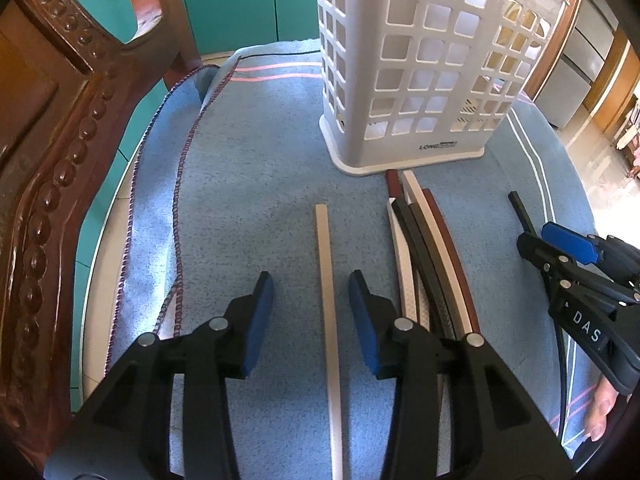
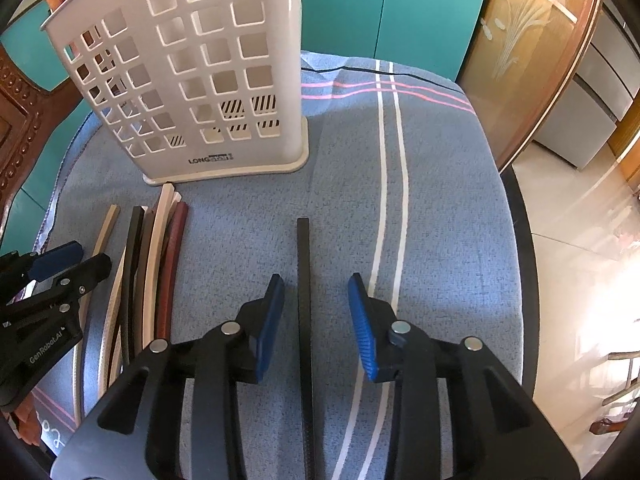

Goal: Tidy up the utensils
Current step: 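Close the left tool on the light wooden chopstick while the right tool closes on the black chopstick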

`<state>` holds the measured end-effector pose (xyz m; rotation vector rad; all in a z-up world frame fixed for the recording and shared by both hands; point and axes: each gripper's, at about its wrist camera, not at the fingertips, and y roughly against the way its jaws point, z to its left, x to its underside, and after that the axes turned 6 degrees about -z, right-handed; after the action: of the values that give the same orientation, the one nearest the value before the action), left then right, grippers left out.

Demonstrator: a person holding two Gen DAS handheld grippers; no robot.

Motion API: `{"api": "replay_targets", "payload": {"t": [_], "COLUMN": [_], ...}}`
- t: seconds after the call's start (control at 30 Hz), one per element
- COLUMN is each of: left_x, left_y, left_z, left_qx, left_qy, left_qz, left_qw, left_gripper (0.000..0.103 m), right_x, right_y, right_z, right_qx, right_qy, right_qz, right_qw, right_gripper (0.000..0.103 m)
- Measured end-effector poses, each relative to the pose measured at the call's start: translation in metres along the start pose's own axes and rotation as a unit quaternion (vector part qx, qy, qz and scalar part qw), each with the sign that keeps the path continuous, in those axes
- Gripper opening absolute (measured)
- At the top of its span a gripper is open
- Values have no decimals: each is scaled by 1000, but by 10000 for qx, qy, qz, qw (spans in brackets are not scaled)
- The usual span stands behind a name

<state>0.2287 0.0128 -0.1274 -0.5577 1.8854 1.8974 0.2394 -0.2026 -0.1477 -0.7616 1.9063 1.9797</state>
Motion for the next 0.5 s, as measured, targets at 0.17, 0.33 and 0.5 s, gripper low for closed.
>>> {"api": "replay_targets", "payload": {"t": [0.17,0.33,0.5], "left_x": [3,2,-4], "left_y": [4,5,34], "left_z": [-4,-11,-11], "left_qx": [95,179,481], "left_qy": [-72,-101,-40], "left_qz": [-12,-43,-481], "left_qw": [9999,9998,9977], "left_gripper": [25,8,7], "right_x": [-1,0,-8], "right_y": [2,5,46], "right_z": [1,3,-4], "right_qx": [-165,-285,-506], "right_qy": [13,-17,-149], "right_qz": [23,-17,-682], "right_qw": [9999,9996,9963], "right_gripper": [14,7,6]}}
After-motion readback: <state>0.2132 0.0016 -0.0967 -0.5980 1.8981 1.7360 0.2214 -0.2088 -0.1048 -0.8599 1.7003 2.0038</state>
